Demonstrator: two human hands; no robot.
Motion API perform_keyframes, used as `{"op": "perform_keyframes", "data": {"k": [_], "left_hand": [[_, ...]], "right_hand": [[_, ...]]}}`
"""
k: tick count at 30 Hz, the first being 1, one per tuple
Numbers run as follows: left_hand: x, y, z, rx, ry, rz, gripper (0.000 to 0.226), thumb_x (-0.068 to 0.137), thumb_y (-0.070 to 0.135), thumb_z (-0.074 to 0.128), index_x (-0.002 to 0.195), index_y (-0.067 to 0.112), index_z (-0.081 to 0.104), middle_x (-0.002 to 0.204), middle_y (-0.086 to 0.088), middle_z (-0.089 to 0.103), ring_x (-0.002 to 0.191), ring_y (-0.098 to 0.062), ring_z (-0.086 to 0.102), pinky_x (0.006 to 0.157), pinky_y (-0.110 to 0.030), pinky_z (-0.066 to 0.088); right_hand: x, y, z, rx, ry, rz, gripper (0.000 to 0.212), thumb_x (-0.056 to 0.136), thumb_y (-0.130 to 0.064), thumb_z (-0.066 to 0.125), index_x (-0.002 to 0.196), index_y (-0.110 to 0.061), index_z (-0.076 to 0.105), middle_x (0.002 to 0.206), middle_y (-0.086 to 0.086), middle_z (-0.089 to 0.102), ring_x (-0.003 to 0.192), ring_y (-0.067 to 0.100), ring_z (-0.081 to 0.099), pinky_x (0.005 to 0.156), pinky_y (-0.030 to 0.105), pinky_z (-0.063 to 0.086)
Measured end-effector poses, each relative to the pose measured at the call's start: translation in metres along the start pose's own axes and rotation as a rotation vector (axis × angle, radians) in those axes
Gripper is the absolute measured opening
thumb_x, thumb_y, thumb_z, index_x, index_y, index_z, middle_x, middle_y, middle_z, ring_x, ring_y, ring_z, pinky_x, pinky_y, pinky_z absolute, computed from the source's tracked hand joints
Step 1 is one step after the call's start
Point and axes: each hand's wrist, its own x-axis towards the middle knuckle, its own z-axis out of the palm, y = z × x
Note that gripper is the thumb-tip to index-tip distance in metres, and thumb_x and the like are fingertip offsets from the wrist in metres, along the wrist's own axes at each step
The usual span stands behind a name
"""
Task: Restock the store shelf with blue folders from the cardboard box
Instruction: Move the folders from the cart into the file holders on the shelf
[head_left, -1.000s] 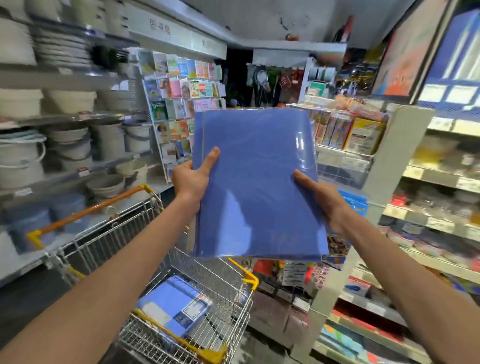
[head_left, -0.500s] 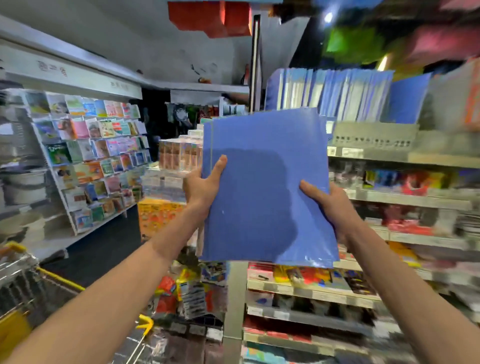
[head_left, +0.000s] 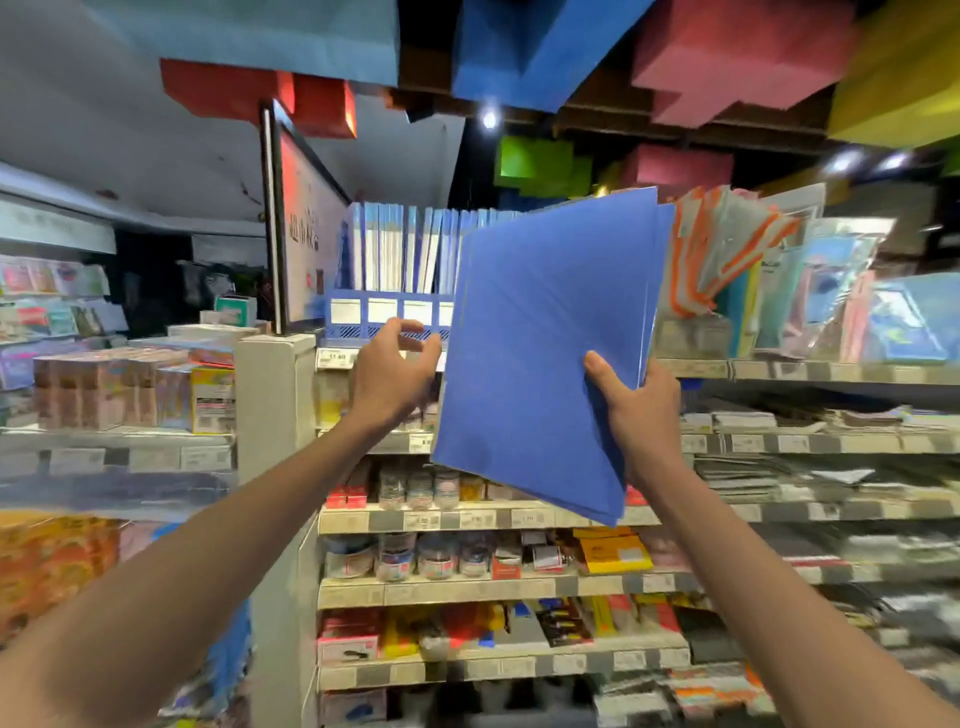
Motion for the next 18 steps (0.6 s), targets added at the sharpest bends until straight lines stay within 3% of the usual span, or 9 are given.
{"op": "perform_keyframes", "data": {"k": [4, 8, 11, 16, 18], "left_hand": [[0.025, 0.020, 0.049, 0.071, -0.025, 0.138, 0.029, 0.094, 0.047, 0.061, 0.112, 0.024, 0.064, 0.103, 0.011, 0.074, 0.081, -0.016, 0.066, 0.080, -0.036, 0.051], [0.059, 0.028, 0.103, 0.127, -0.020, 0.271, 0.032, 0.096, 0.050, 0.056, 0.117, 0.026, 0.061, 0.108, 0.014, 0.072, 0.077, -0.010, 0.069, 0.075, -0.032, 0.051], [0.092, 0.029, 0.150, 0.152, -0.014, 0.367, 0.034, 0.096, 0.048, 0.057, 0.121, 0.025, 0.061, 0.115, 0.011, 0.071, 0.087, -0.009, 0.069, 0.074, -0.028, 0.043], [0.154, 0.014, 0.220, 0.199, -0.017, 0.488, 0.036, 0.096, 0.048, 0.055, 0.123, 0.025, 0.059, 0.113, 0.005, 0.071, 0.085, -0.015, 0.068, 0.072, -0.033, 0.052], [0.183, 0.007, 0.246, 0.197, -0.022, 0.518, 0.038, 0.096, 0.047, 0.057, 0.126, 0.024, 0.060, 0.118, 0.005, 0.070, 0.095, -0.017, 0.068, 0.077, -0.034, 0.050]], "right_hand": [[0.047, 0.007, -0.021, -0.155, 0.145, -0.152, 0.022, 0.090, -0.024, 0.074, 0.109, -0.015, 0.070, 0.099, -0.005, 0.074, 0.087, 0.011, 0.070, 0.075, 0.030, 0.053], [0.100, 0.021, -0.035, -0.253, 0.237, -0.278, 0.028, 0.090, -0.030, 0.072, 0.112, -0.013, 0.068, 0.107, 0.000, 0.073, 0.099, 0.017, 0.069, 0.086, 0.037, 0.055], [0.147, 0.033, -0.038, -0.260, 0.279, -0.306, 0.029, 0.092, -0.030, 0.071, 0.116, -0.014, 0.066, 0.111, -0.002, 0.071, 0.101, 0.016, 0.068, 0.089, 0.037, 0.055], [0.225, 0.052, -0.027, -0.244, 0.361, -0.351, 0.028, 0.093, -0.026, 0.070, 0.117, -0.014, 0.066, 0.112, -0.002, 0.070, 0.102, 0.016, 0.067, 0.087, 0.032, 0.054], [0.258, 0.059, -0.017, -0.275, 0.373, -0.379, 0.027, 0.093, -0.026, 0.070, 0.118, -0.017, 0.066, 0.112, -0.004, 0.070, 0.101, 0.015, 0.067, 0.089, 0.034, 0.055]]}}
